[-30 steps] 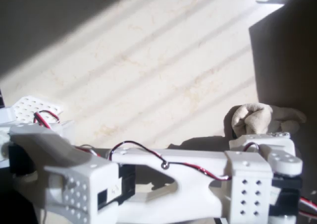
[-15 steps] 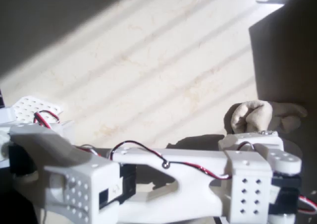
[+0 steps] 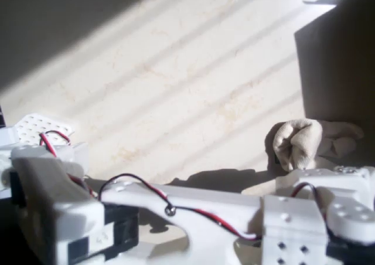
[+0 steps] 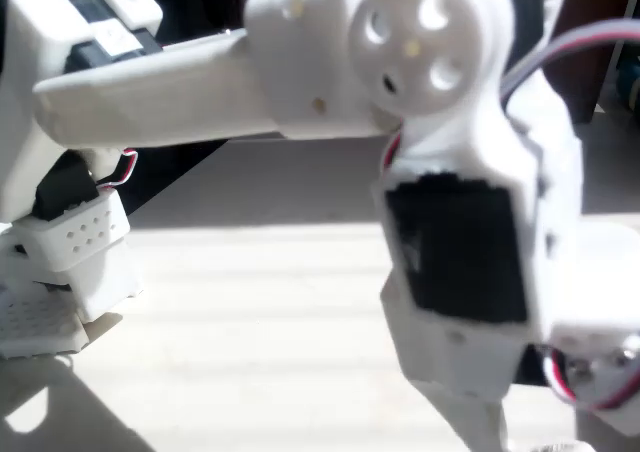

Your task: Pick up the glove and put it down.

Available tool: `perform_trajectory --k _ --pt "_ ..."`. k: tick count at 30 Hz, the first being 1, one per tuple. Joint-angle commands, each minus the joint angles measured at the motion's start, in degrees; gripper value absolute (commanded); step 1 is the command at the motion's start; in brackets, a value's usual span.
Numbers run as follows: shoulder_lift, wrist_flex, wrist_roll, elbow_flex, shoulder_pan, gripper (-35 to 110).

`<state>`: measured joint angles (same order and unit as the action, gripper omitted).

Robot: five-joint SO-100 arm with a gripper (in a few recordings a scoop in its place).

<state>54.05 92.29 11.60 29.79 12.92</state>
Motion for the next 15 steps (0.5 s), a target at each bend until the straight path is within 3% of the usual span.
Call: perform_trajectory --k 1,9,15 --pt "7.47 0.09 -0.44 -0.53 -4.75 34" --pt "8.00 -0.09 -0.62 -0.44 -16.35 34" --pt "1.76 -0.79 -0.70 -0.97 -17.67 34"
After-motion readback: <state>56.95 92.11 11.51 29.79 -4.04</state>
